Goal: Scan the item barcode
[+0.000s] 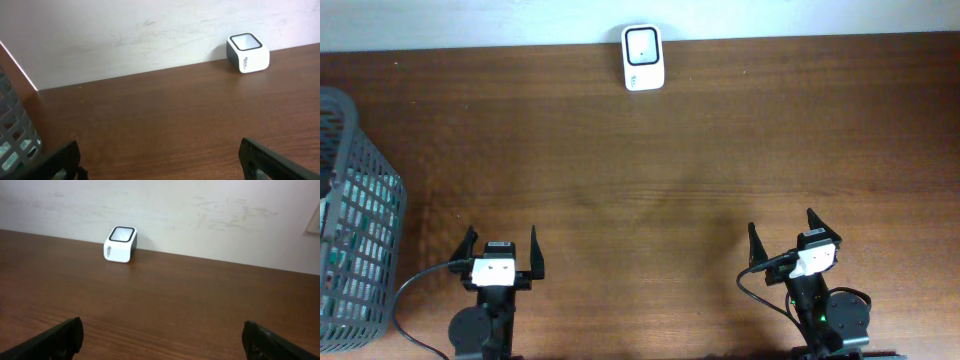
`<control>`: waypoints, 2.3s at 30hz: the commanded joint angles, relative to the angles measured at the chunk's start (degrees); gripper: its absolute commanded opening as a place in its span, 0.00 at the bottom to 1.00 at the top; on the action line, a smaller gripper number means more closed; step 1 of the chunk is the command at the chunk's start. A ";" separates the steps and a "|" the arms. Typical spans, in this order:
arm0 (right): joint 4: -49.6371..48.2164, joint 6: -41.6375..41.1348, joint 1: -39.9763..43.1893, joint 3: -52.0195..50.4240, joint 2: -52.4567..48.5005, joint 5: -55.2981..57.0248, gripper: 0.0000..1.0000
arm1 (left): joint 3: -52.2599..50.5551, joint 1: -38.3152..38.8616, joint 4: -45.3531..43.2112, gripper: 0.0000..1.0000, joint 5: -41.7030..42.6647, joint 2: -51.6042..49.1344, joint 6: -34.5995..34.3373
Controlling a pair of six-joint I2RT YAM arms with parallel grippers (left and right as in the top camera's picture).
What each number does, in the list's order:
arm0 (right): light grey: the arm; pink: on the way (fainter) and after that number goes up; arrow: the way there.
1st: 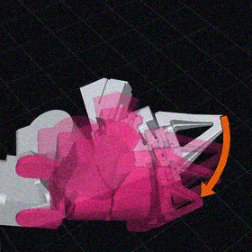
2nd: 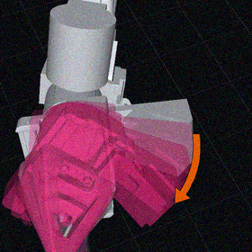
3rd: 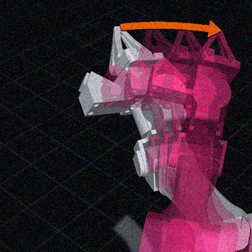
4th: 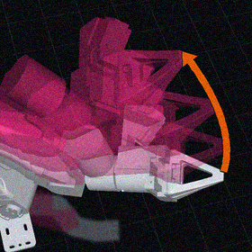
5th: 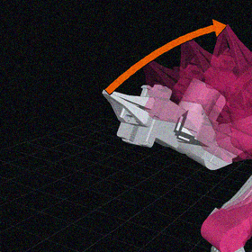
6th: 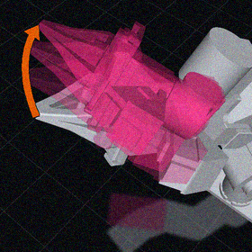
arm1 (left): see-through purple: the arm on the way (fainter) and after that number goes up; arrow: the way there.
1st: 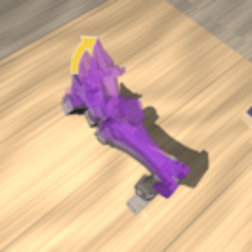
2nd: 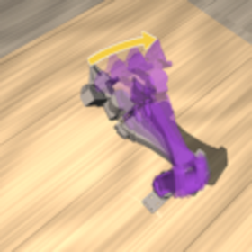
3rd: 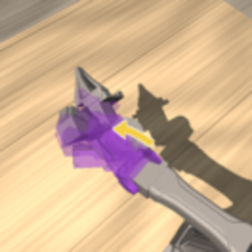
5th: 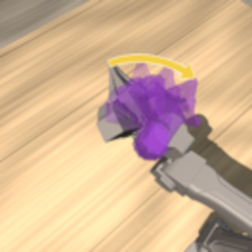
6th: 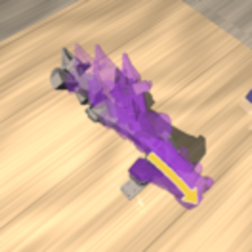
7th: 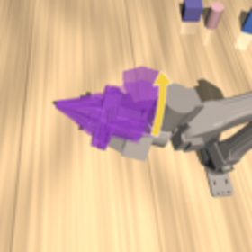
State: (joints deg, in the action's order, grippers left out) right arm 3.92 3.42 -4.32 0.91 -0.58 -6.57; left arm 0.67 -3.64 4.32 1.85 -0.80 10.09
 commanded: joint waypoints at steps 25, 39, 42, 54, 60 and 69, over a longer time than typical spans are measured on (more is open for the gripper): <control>-0.31 0.20 0.22 -0.59 0.39 -0.31 0.98 | 51.87 0.22 24.57 0.99 4.85 -43.63 -3.17; -0.31 0.20 0.22 -0.59 0.39 -0.31 0.98 | 108.93 -16.44 56.37 0.97 11.28 -77.20 -9.57; -0.31 0.20 0.22 -0.59 0.39 -0.31 0.98 | 111.91 -30.67 55.36 0.99 10.93 -77.42 -15.34; -0.31 0.20 0.22 -0.59 0.39 -0.31 0.98 | 99.10 -49.75 59.43 1.00 -1.22 -96.65 -19.80; -0.31 0.20 0.22 -0.59 0.39 -0.31 0.98 | 86.99 -51.67 45.83 0.97 -1.25 -101.70 -2.43; -0.31 0.20 0.22 -0.59 0.39 -0.31 0.98 | 85.99 -54.93 44.57 0.99 -1.01 -111.75 7.54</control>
State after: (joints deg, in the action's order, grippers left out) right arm 3.77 3.46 -4.32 0.82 -0.58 -6.76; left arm 87.68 -58.22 48.71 0.99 -109.56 14.74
